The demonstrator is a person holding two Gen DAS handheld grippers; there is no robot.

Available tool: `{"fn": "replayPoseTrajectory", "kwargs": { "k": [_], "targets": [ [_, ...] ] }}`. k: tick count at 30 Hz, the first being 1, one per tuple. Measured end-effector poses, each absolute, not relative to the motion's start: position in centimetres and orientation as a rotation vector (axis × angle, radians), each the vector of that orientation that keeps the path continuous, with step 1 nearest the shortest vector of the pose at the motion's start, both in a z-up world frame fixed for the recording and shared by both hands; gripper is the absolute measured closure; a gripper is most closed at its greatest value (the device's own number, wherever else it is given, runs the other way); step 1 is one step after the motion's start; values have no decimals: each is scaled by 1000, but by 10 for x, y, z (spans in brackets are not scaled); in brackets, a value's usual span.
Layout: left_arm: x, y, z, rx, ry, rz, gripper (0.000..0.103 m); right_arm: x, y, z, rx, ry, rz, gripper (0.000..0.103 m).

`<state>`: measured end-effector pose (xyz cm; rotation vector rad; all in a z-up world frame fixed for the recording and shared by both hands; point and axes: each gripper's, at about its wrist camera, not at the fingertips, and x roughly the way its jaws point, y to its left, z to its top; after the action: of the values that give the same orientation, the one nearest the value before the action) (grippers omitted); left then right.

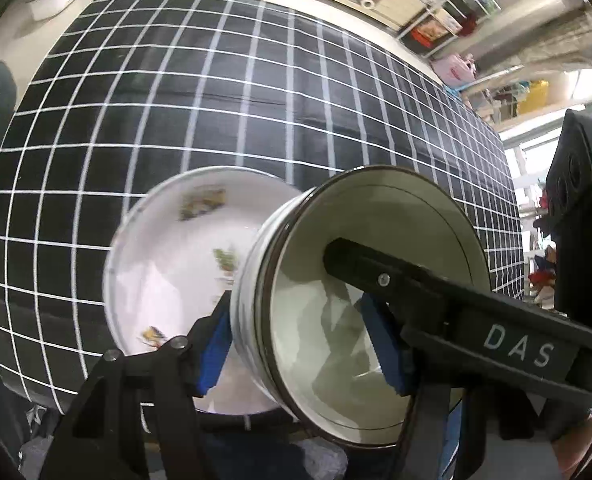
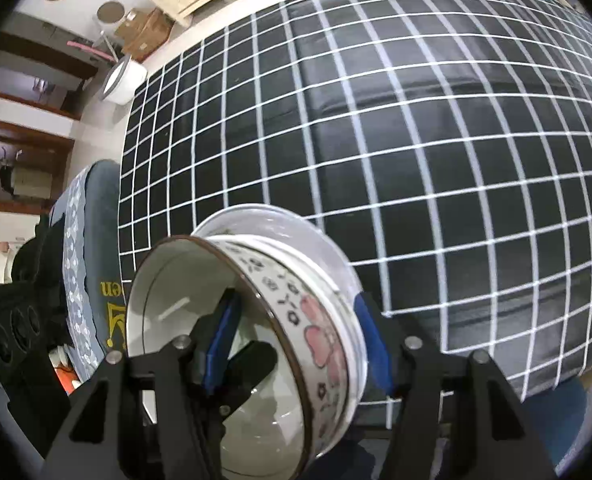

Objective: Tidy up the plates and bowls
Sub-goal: 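Carry the nested bowls with both tools and lower them onto the plate stack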

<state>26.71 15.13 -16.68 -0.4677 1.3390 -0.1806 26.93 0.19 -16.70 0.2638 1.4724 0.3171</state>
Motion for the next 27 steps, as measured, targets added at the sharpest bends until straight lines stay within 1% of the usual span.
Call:
{"fn": "replayPoseTrajectory", "kwargs": {
  "k": [7, 13, 27],
  "targets": [
    [272, 182, -186, -508, 1351, -163, 42, 276, 29, -183, 234, 1491, 326, 41],
    [276, 182, -197, -527, 1359, -169, 42, 284, 32, -194, 228, 1509, 311, 41],
    [273, 182, -194, -471, 1320, -161, 43, 281, 28, -196, 223, 1465, 319, 41]
  ]
}}
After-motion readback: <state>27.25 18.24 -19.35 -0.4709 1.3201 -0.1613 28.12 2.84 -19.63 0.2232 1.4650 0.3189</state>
